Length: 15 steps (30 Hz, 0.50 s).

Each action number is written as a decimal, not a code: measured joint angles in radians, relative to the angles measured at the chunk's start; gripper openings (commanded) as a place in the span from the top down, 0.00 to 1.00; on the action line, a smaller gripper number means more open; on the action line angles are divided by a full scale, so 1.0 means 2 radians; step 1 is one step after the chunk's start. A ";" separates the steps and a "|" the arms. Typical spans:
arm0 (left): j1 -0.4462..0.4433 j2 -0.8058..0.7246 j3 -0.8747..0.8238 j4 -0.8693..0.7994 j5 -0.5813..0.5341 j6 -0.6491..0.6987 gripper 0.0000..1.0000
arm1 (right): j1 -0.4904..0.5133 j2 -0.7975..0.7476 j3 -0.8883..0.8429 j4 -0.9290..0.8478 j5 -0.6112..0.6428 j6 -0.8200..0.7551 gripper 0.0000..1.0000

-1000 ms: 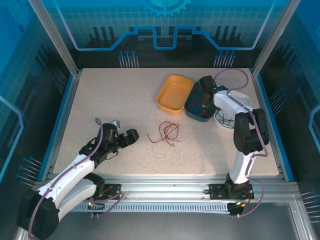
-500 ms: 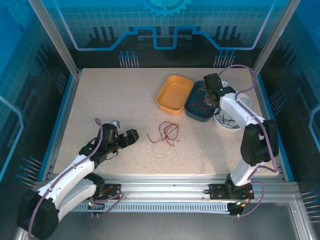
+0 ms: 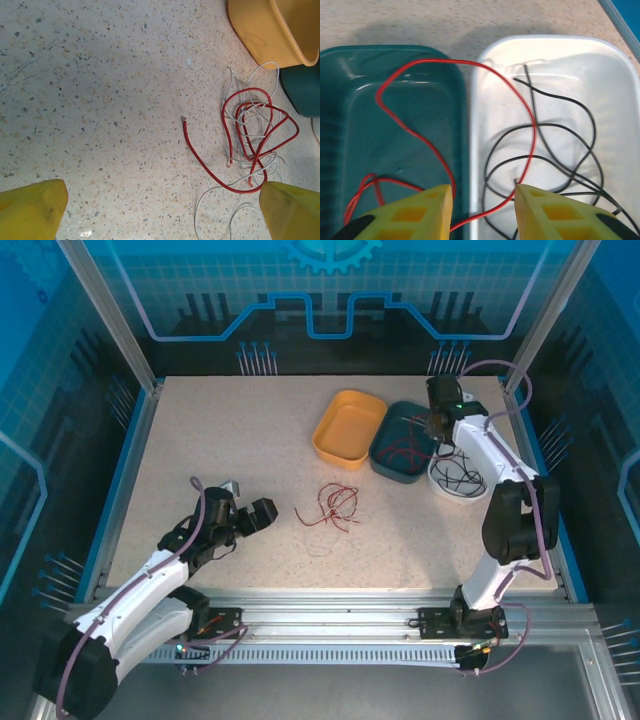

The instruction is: Untangle the cables

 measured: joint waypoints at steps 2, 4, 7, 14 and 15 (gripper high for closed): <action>0.000 0.000 0.000 0.000 0.000 0.000 0.01 | -0.018 0.004 -0.003 0.002 -0.012 0.005 0.61; 0.000 0.002 0.000 0.000 0.000 0.000 0.01 | -0.033 0.005 -0.014 0.007 -0.028 0.011 0.61; 0.000 0.008 0.000 0.000 0.000 0.000 0.01 | -0.052 0.008 -0.027 0.018 -0.055 0.019 0.59; 0.000 0.015 0.000 0.001 0.000 0.000 0.01 | -0.079 0.033 -0.036 0.044 -0.097 0.032 0.57; 0.000 0.015 0.000 0.001 0.000 0.000 0.01 | -0.082 0.037 -0.037 0.047 -0.100 0.034 0.57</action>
